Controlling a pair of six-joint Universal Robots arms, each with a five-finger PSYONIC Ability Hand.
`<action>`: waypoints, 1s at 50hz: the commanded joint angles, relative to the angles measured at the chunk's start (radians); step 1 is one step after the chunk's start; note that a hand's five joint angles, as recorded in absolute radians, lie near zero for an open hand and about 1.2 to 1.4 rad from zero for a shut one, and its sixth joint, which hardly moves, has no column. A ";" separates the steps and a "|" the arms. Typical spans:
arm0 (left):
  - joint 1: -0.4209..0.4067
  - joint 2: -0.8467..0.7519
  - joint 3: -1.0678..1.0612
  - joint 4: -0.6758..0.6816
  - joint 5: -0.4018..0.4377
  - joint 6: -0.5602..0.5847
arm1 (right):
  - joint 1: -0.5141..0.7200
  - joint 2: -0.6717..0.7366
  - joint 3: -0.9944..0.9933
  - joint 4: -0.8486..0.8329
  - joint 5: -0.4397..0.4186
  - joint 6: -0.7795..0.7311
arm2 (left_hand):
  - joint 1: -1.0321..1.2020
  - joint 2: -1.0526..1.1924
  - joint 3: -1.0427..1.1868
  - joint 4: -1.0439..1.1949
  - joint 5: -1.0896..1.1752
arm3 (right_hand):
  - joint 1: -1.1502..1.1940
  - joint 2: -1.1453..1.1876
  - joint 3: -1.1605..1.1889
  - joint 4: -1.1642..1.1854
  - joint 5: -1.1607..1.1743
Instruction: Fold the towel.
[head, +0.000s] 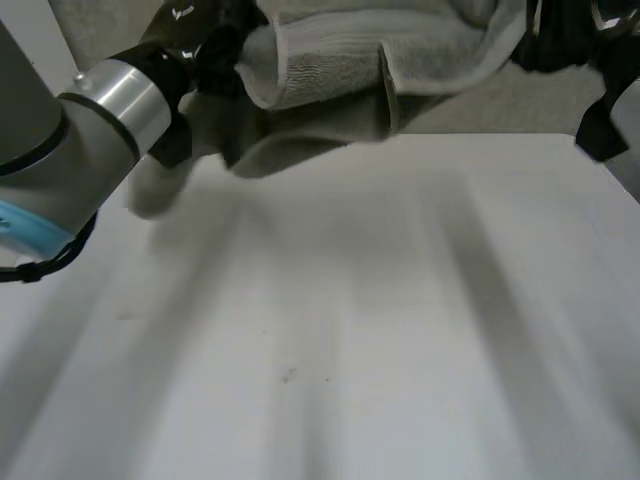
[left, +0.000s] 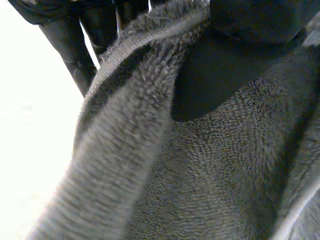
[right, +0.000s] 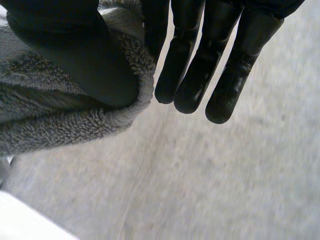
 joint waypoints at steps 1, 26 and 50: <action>-0.063 0.003 -0.187 -0.129 -0.048 0.274 | 0.002 0.189 0.059 0.025 -0.022 -0.004 | 0.235 0.184 0.185 0.179 0.200 | 0.429 0.219 0.207 0.203 0.258; -0.308 -0.295 -0.286 -0.003 -0.275 0.276 | -0.093 0.306 0.186 0.029 -0.100 -0.304 | -0.575 -0.625 -0.625 -0.631 -0.610 | -0.415 -0.626 -0.637 -0.641 -0.586; -0.048 0.010 -0.296 -0.210 -0.150 0.280 | 0.145 0.073 0.050 0.287 -0.106 -0.656 | -0.936 -0.987 -0.986 -0.992 -0.971 | -0.571 -0.781 -0.793 -0.797 -0.742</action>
